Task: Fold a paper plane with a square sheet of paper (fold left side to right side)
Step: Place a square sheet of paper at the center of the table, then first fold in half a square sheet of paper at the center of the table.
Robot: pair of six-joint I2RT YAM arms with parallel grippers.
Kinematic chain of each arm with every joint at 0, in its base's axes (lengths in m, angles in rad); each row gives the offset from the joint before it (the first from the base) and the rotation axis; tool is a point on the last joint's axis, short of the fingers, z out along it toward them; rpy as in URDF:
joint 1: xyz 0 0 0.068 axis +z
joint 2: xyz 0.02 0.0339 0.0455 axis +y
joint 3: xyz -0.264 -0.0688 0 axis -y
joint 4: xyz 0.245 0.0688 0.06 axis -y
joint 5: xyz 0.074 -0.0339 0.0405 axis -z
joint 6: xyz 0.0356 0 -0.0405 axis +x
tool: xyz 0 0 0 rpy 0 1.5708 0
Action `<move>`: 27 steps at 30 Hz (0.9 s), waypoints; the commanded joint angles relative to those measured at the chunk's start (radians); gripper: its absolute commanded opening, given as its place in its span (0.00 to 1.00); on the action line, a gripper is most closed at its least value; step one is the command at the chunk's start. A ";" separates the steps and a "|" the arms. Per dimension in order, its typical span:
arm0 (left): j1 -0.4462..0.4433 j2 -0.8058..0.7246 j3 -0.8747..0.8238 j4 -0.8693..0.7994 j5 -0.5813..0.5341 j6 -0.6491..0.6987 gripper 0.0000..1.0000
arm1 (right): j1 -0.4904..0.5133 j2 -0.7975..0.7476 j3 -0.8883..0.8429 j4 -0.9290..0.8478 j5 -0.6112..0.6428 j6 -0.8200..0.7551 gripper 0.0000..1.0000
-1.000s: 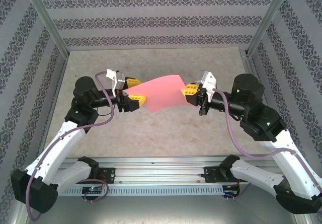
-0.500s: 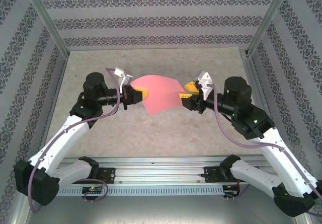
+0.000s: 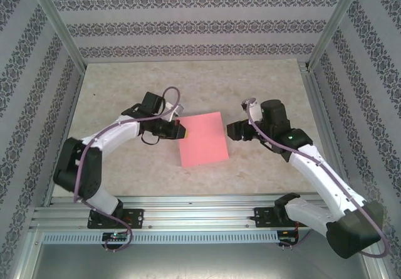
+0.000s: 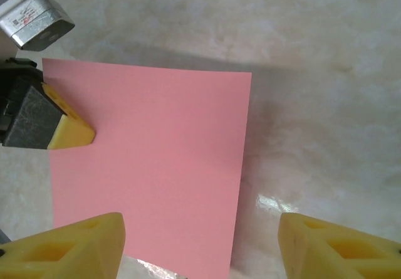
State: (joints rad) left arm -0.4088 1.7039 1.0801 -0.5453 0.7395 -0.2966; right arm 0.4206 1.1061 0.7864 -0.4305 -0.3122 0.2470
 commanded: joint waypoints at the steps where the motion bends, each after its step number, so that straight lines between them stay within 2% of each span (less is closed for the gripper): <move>1: -0.006 0.054 0.069 -0.087 -0.028 0.028 0.00 | 0.059 0.058 -0.059 0.200 0.030 0.174 0.62; 8: -0.005 0.095 0.118 -0.087 -0.047 0.021 0.00 | 0.094 0.312 -0.088 0.407 0.015 0.345 0.47; 10: -0.007 0.103 0.122 -0.078 -0.044 0.014 0.08 | 0.094 0.383 -0.067 0.418 -0.001 0.369 0.43; 11: -0.007 0.108 0.121 -0.071 -0.035 0.006 0.16 | 0.096 0.415 -0.051 0.412 -0.007 0.374 0.41; 19: -0.007 0.119 0.106 0.023 0.083 -0.064 0.43 | 0.099 0.583 0.000 0.364 -0.023 0.402 0.29; 22: -0.009 0.112 0.093 0.084 0.131 -0.109 0.47 | 0.101 0.608 0.005 0.358 -0.025 0.404 0.25; 27: -0.032 0.121 0.086 0.150 0.159 -0.163 0.52 | 0.101 0.617 0.005 0.356 -0.029 0.394 0.26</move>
State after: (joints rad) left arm -0.4133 1.8217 1.1744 -0.4843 0.8444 -0.4065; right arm 0.5106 1.7012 0.7799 -0.0738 -0.3332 0.6353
